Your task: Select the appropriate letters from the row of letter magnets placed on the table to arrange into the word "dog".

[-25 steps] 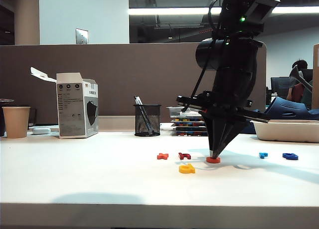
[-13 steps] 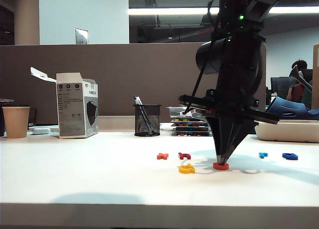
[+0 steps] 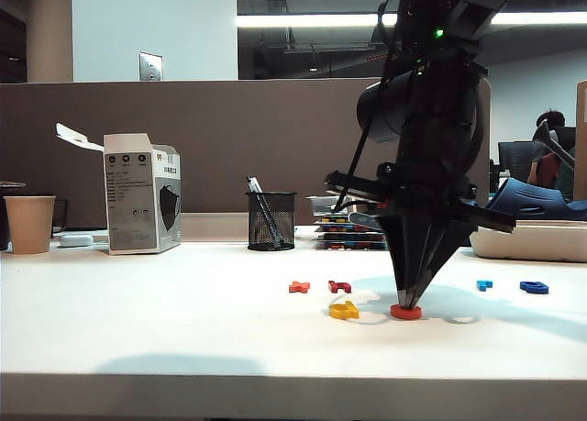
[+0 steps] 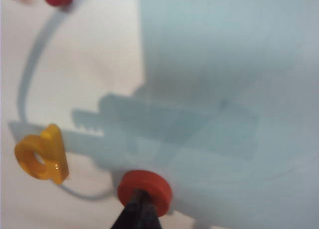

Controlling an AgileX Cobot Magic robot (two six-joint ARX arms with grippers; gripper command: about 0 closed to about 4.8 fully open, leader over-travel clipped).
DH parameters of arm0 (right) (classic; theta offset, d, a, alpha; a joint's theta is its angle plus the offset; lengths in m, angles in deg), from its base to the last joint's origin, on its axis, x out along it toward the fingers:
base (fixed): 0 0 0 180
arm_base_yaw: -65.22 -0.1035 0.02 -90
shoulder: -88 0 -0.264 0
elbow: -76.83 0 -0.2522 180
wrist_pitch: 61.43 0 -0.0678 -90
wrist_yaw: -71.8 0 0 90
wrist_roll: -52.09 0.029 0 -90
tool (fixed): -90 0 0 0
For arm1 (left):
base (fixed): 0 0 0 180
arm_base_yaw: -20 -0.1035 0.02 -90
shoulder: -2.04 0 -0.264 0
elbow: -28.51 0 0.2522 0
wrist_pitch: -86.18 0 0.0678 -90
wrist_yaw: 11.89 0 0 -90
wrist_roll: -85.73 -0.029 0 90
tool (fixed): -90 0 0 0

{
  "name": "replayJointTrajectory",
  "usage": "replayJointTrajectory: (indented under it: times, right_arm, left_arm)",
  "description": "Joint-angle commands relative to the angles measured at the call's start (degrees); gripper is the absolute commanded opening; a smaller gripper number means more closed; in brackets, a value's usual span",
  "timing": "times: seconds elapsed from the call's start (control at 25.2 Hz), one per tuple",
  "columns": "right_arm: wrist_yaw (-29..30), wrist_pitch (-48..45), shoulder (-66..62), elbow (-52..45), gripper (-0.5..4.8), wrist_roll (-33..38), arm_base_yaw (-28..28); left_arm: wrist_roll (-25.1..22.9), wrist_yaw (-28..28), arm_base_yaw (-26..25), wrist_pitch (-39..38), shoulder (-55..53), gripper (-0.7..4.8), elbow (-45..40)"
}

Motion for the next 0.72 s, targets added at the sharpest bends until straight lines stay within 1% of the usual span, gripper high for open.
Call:
replayJointTrajectory:
  times: [0.04, 0.32, 0.4, 0.52, 0.72]
  right_arm:
    - [-2.27, 0.28, 0.17, -0.52, -0.07, -0.15, -0.17]
    - [-1.88, 0.17, 2.29, -0.46, -0.07, -0.15, -0.15]
    - [-1.2, 0.31, 2.62, -0.46, -0.07, -0.15, -0.15]
    - [1.38, 0.13, 2.84, -0.46, -0.07, -0.15, -0.15]
    - [1.55, 0.26, 2.93, -0.46, -0.07, -0.17, -0.15]
  left_arm:
    - [-0.11, 0.37, 0.04, 0.28, 0.13, -0.05, 0.13]
    - [-0.11, 0.37, 0.04, 0.28, 0.13, -0.05, 0.13]
    - [-0.13, 0.37, 0.04, 0.28, 0.13, -0.05, 0.13]
    - [-0.11, 0.37, 0.04, 0.28, 0.13, -0.05, 0.13]
    - [-0.11, 0.37, 0.04, 0.28, 0.13, -0.05, 0.13]
